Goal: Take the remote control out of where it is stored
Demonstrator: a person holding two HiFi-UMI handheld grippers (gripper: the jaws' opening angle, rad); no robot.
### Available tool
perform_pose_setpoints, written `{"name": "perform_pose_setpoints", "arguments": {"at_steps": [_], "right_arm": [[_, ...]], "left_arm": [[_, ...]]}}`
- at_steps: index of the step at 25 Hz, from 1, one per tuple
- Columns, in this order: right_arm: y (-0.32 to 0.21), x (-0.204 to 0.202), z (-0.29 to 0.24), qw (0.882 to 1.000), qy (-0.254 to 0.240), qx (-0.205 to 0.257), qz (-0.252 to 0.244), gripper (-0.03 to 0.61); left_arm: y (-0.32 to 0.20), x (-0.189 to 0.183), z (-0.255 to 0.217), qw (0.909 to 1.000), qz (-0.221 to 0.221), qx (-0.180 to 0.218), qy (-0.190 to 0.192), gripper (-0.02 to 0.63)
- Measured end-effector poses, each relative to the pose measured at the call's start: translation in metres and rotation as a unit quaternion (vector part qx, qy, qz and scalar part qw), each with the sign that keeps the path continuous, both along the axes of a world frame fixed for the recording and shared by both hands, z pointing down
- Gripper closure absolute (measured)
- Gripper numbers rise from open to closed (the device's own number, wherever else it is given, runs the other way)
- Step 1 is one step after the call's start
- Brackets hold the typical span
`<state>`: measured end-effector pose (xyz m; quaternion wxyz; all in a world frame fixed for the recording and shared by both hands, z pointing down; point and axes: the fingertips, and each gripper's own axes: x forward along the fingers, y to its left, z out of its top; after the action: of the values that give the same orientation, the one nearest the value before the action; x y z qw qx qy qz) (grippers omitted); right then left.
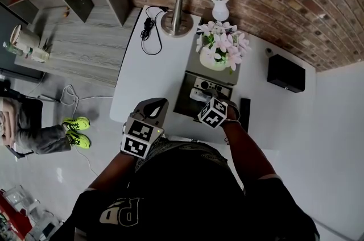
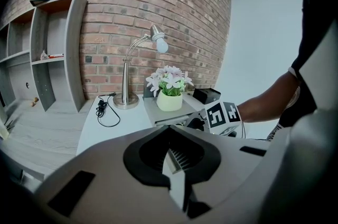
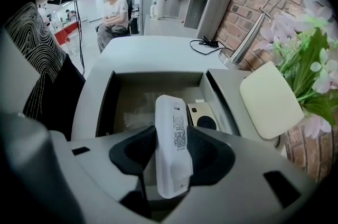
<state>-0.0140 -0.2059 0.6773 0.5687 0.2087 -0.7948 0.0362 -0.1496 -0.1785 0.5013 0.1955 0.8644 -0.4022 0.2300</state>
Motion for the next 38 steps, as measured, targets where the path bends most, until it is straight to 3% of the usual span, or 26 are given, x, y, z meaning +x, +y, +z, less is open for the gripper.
{"name": "perform_pose_setpoints", "arguments": {"at_steps": [8,15,21,29,38], "right_arm": [[0.006,-0.001,-0.028,0.997,-0.061,0.013,0.051,0.390],[0.015,0.013,-0.061,0.986,-0.121,0.020,0.116,0.390],[0.026,0.040,-0.081,0.971,-0.156,0.035,0.176,0.390],[0.040,0.091,-0.087,0.956,-0.163,0.049,0.240,0.390],[0.054,0.163,-0.093,0.924,-0.173,0.057,0.335,0.390]], "left_arm": [[0.001,0.014,-0.001,0.9999,0.017,0.002,-0.001,0.606],[0.000,0.037,-0.005,0.9991,0.042,0.008,0.000,0.607],[0.002,0.061,-0.003,0.9972,0.073,0.011,-0.005,0.607],[0.005,0.104,-0.001,0.9924,0.121,0.018,-0.010,0.607],[0.003,0.149,-0.006,0.9873,0.156,0.026,-0.010,0.607]]}}
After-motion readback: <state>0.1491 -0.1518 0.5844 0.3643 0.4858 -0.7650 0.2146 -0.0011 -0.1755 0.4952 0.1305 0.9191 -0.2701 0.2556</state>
